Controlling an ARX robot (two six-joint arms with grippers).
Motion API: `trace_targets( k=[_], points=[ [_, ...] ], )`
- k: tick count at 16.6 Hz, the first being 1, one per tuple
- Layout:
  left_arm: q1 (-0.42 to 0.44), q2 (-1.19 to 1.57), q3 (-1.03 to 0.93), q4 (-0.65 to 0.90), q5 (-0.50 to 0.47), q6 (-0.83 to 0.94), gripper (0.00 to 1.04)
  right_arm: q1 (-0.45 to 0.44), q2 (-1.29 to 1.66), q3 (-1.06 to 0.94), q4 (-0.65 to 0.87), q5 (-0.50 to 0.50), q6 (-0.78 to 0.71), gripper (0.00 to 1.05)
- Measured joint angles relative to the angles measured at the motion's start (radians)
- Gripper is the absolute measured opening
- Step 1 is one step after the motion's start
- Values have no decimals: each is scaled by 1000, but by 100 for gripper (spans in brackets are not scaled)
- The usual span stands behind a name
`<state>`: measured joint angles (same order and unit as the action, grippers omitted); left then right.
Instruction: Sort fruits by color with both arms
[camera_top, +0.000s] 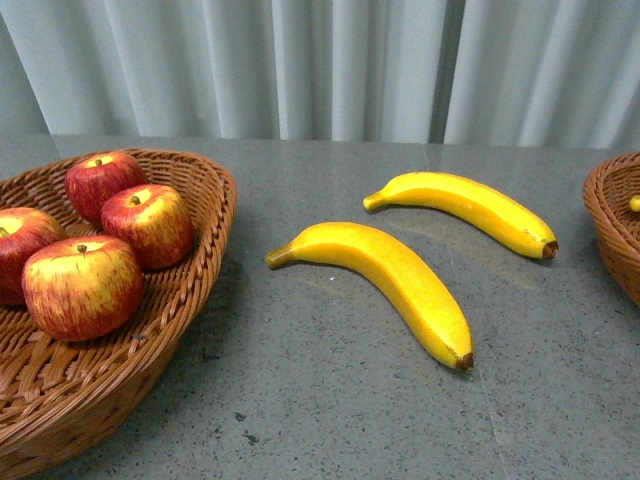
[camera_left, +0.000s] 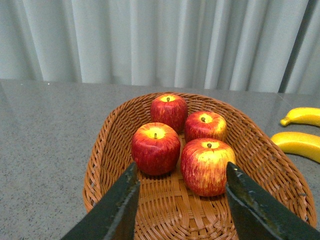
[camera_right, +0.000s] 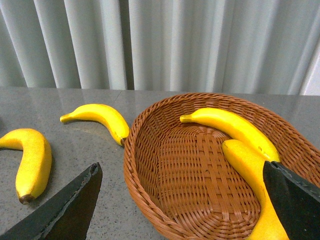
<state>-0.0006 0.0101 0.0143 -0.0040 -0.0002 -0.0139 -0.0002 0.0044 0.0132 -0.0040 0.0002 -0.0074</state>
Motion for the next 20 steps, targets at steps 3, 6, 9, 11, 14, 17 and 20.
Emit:
trace_targets(
  k=[3,6,9,11,14,17,20],
  points=[
    [0,0,0,0,0,0,89,0,0,0,0,0,0,98],
    [0,0,0,0,0,3,98,0,0,0,0,0,0,98],
    [0,0,0,0,0,3,98,0,0,0,0,0,0,98],
    [0,0,0,0,0,3,98,0,0,0,0,0,0,98],
    [0,0,0,0,0,3,98,0,0,0,0,0,0,98],
    [0,0,0,0,0,3,98,0,0,0,0,0,0,98],
    [0,0,0,0,0,3,98,-20,236,31,256,-107,181,98]
  ],
)
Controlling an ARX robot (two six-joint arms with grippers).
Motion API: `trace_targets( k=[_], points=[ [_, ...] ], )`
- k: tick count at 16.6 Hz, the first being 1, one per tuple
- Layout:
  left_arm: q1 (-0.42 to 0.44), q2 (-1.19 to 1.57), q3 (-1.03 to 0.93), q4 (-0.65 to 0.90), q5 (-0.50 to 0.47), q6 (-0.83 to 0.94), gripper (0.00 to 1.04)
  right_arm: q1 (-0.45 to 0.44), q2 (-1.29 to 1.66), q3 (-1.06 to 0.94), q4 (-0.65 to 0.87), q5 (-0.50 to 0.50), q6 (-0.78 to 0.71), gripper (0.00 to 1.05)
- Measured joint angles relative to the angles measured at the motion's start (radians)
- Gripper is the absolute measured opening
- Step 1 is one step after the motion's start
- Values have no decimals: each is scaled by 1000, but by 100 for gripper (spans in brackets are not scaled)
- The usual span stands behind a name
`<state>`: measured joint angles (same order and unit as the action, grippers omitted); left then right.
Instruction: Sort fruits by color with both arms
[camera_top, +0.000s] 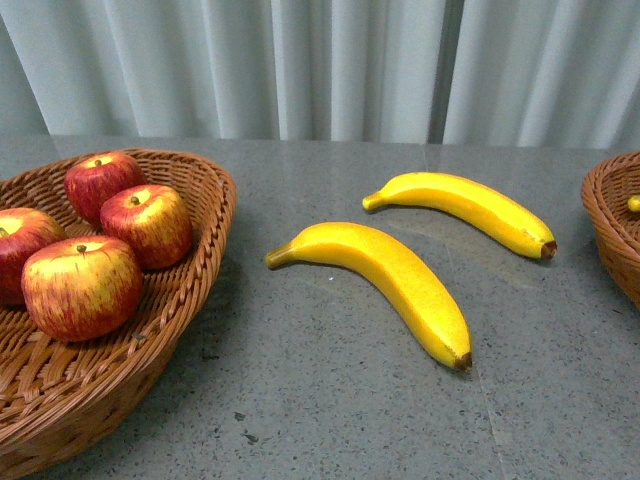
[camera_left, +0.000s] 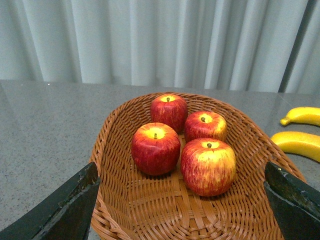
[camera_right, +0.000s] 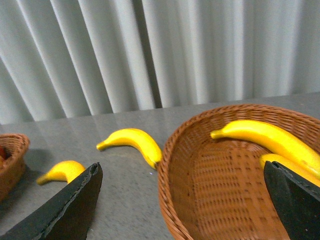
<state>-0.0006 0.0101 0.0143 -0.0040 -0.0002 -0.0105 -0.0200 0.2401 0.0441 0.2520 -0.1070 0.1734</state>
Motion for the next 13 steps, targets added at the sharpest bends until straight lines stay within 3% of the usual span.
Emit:
trace_targets(
  k=[3,5,8,13],
  points=[
    [0,0,0,0,0,0,98,195,472,168,400,96,16,98],
    [0,0,0,0,0,0,98,342,763,341,487,141,5,98],
    [0,0,0,0,0,0,98,505,1075,599,428,165,-20,98],
    [0,0,0,0,0,0,98,618,1346,884,219,167,-65,98]
  ],
)
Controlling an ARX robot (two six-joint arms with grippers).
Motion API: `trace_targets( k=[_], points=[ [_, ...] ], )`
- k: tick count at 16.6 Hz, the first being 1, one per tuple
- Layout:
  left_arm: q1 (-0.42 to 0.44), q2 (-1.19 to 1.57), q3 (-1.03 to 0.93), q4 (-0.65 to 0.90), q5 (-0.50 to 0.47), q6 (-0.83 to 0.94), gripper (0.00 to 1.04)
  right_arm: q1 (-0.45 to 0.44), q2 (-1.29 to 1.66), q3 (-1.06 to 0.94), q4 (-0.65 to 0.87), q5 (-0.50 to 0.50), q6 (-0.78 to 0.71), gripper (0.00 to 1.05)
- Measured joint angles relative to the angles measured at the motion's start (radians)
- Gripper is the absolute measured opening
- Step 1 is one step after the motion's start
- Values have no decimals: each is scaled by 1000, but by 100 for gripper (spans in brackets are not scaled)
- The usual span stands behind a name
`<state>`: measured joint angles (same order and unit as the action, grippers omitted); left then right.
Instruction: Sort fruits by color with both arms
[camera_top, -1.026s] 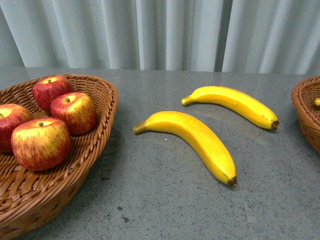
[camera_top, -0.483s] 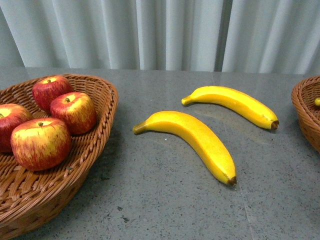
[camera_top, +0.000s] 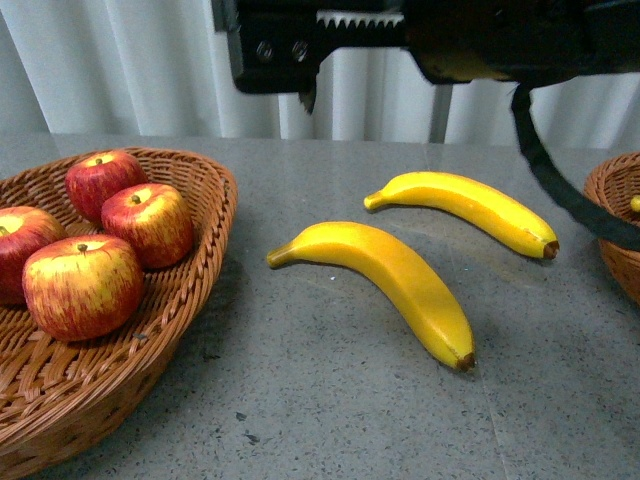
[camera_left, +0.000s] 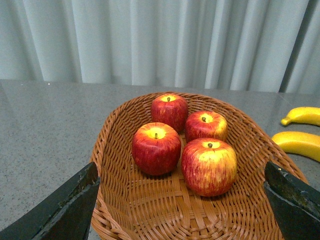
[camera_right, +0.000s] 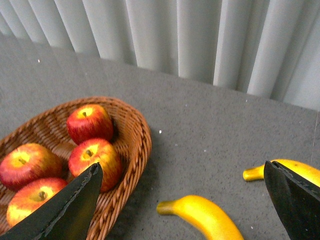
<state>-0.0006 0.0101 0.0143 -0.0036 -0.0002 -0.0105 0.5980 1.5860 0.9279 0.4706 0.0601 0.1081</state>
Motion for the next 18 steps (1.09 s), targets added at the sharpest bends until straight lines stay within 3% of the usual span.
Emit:
trace_targets(
  k=[7,18],
  points=[
    [0,0,0,0,0,0,98,8,153,117,-164,2,-73,98],
    [0,0,0,0,0,0,98,-114,201,92,-367,-68,-188,98]
  ],
)
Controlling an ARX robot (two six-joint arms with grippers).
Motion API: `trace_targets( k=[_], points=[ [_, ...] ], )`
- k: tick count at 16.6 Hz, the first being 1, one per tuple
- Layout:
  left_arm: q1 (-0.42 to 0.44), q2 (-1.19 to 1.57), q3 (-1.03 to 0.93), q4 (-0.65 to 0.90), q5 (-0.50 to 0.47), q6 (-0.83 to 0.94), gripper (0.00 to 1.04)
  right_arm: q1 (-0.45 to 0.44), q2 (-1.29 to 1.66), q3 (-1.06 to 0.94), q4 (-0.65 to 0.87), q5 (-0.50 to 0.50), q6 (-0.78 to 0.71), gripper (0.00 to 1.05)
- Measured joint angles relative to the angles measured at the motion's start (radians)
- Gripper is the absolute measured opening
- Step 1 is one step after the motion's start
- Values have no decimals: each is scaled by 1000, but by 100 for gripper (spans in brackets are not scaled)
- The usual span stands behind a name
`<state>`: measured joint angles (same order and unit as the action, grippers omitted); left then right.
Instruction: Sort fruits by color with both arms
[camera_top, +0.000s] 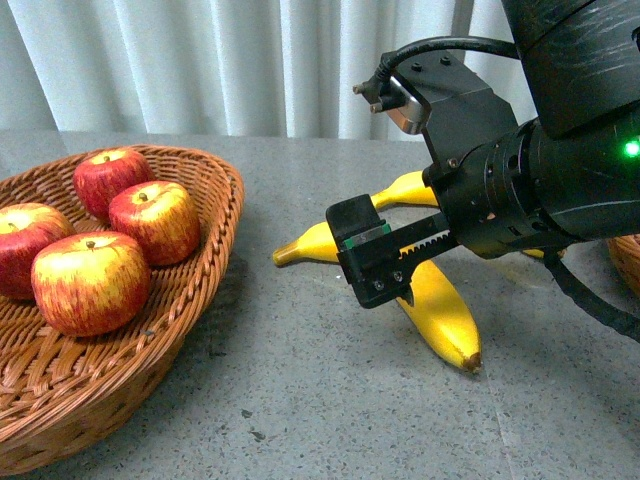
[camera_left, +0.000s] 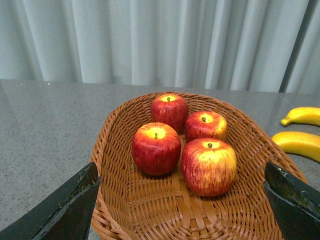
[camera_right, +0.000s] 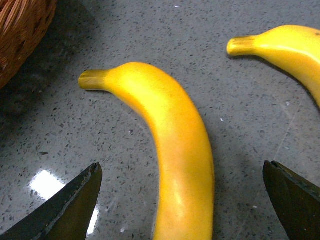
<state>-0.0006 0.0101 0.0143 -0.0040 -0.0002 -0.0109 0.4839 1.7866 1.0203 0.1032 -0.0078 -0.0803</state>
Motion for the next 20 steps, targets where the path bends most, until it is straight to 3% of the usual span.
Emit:
trace_targets(
  k=[13,15,19,20],
  points=[
    [0,0,0,0,0,0,98,47,104,1,3,34,-34,98],
    [0,0,0,0,0,0,98,47,109,1,12,32,-34,83],
    [0,0,0,0,0,0,98,37,107,0,18,29,-33,39],
    [0,0,0,0,0,0,98,29,103,0,17,28,-33,34]
  ],
)
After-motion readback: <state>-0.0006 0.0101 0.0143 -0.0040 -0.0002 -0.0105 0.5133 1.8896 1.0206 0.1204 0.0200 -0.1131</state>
